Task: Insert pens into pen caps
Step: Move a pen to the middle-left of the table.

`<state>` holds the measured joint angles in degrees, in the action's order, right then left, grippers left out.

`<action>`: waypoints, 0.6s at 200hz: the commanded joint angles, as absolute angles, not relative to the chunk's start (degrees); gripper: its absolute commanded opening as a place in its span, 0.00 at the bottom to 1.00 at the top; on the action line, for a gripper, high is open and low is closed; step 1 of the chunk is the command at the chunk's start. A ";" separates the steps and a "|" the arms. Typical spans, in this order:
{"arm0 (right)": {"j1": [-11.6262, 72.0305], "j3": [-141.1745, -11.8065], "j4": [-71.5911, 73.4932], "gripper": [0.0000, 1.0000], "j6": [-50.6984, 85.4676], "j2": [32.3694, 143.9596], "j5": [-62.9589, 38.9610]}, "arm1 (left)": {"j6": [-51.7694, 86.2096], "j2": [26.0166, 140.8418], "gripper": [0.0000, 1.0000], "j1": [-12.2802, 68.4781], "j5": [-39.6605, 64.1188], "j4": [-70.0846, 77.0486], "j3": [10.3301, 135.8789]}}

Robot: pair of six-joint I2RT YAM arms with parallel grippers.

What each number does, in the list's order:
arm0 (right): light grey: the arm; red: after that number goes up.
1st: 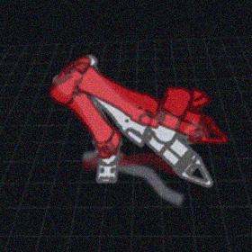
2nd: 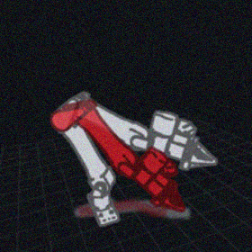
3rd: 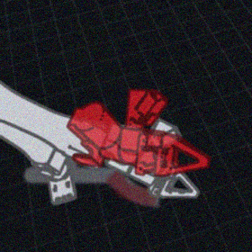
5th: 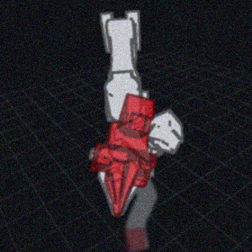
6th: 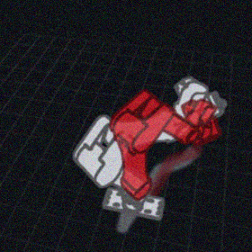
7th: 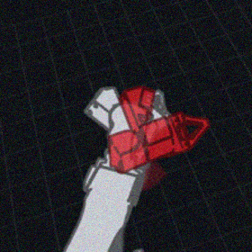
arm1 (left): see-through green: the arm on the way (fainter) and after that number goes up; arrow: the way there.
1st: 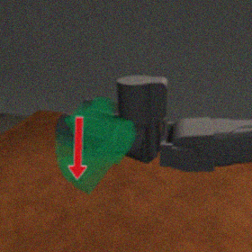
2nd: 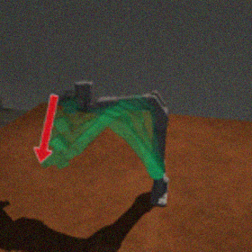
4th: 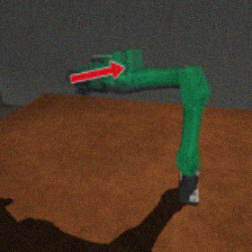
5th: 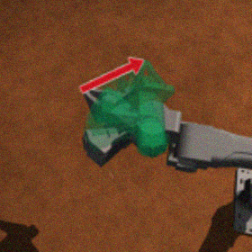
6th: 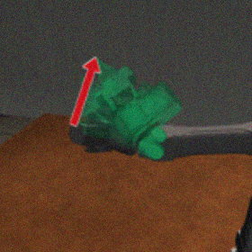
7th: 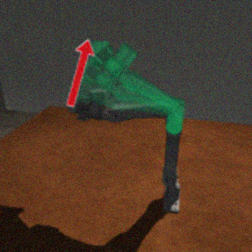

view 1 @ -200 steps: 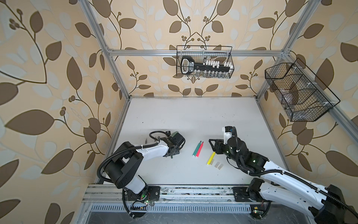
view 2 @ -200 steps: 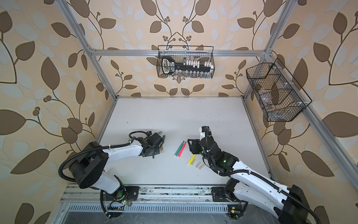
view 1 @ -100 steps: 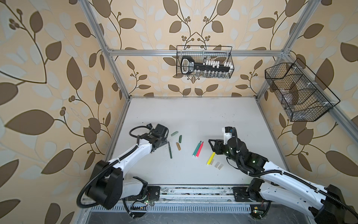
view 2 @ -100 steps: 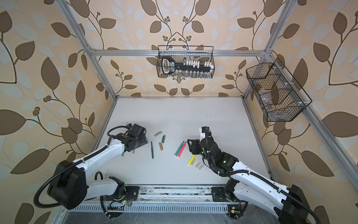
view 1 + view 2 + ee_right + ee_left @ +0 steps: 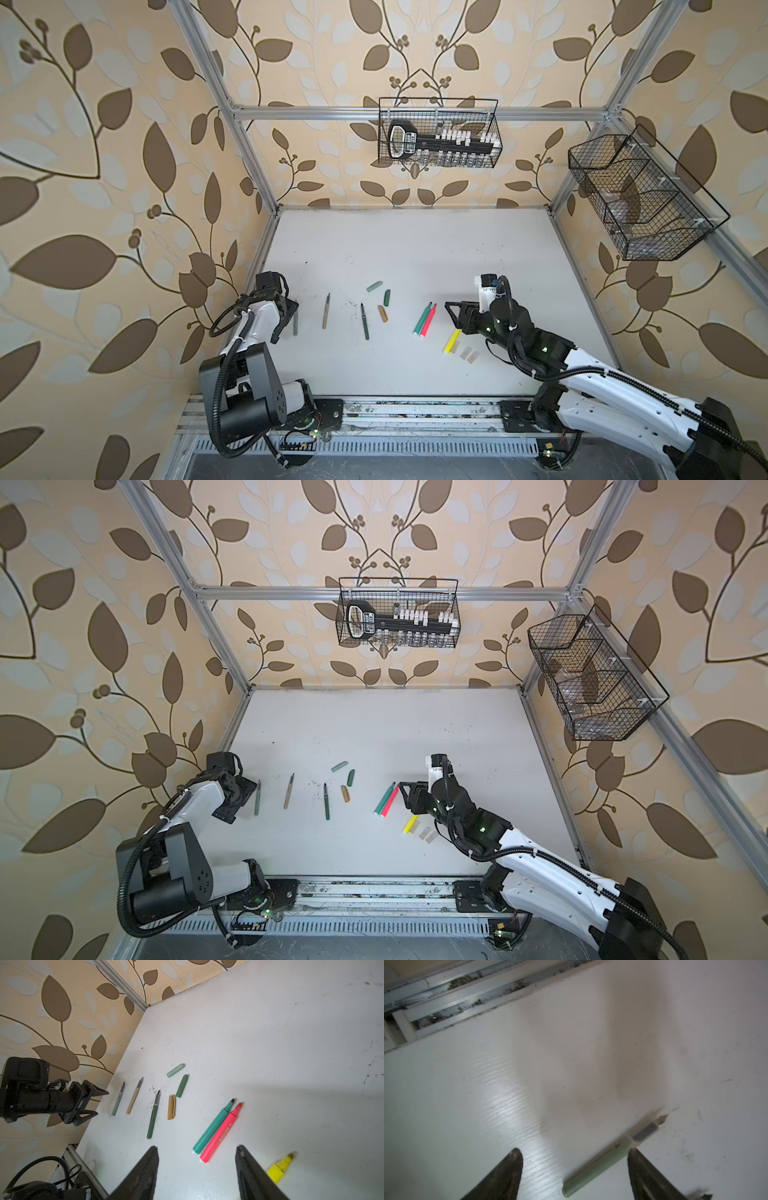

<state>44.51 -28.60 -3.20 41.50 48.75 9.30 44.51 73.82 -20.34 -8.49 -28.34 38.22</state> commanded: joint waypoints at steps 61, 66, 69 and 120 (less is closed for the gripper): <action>38.94 -25.59 -2.05 0.61 39.81 44.94 2.52 | 46.12 78.80 0.68 -20.74 -1.05 -24.17 38.72; 38.71 -25.50 -2.04 0.61 39.81 44.86 2.28 | 45.91 78.73 0.67 -20.74 -0.13 -23.95 38.64; 38.51 -25.42 -2.10 0.61 39.81 44.73 2.21 | 45.74 78.67 0.67 -20.74 0.40 -23.67 38.47; 37.42 -24.97 -1.71 0.62 40.01 44.24 1.41 | 40.26 78.27 0.60 -20.65 5.82 -24.11 38.65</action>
